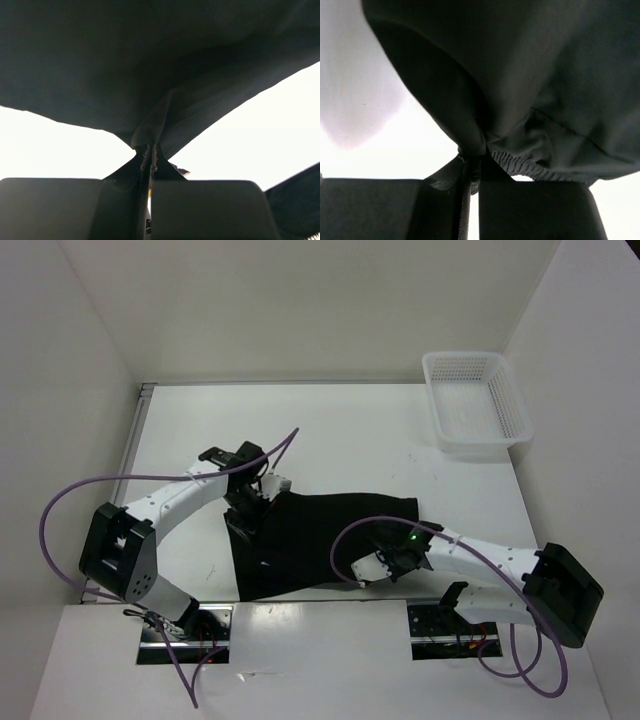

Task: Fold and stack the shorts
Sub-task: Fold the shorts

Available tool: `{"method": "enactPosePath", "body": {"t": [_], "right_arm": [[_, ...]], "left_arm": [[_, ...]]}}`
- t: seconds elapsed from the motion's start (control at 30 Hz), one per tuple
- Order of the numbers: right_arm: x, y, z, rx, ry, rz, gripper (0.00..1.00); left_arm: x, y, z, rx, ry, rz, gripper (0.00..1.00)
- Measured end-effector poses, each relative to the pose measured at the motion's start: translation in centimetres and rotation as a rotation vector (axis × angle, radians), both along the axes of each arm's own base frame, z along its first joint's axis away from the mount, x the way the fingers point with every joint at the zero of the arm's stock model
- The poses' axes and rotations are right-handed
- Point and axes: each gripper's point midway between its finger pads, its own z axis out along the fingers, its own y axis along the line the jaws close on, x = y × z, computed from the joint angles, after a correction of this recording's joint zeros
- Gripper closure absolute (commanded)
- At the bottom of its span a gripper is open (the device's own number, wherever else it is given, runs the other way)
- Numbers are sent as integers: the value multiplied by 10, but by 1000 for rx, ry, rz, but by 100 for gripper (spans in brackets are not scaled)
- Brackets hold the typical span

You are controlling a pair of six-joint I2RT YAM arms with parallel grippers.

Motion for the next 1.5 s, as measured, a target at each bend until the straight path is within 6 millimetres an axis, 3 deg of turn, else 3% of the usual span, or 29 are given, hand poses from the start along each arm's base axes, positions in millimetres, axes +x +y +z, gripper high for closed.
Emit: {"method": "enactPosePath", "body": {"t": [0.17,0.4,0.5,0.6,0.7,0.83,0.9,1.0,1.1,1.17,1.33,1.4,1.5], "right_arm": [[10,21,23,112,-47,-27,100],[42,82,106,402,-150,-18,100],[59,90,122,452,-155,-52,100],[88,90,118,469,-158,-122,100],[122,79,99,459,-169,-212,100],[187,69,88,476,-302,-335,100],[219,76,102,521,-374,-377,100],[265,88,151,618,-529,-435,100],[281,90,187,683,-637,-451,100],[277,91,189,675,-651,-437,100],[233,108,151,589,-536,-322,100],[216,112,136,561,-478,-280,100],[199,102,117,506,-428,-245,100]], "left_arm": [[25,10,14,13,-74,56,100],[94,32,65,-8,-294,201,100],[120,42,91,-8,-396,246,100],[147,56,115,4,-509,299,100],[177,81,130,38,-625,382,100],[223,122,159,73,-775,507,100],[245,130,180,61,-854,538,100],[260,133,203,50,-944,553,100],[259,132,205,43,-972,553,100],[242,131,182,61,-928,545,100],[178,124,112,104,-718,498,100],[153,121,98,101,-653,479,100],[114,115,95,77,-598,458,100]]}}
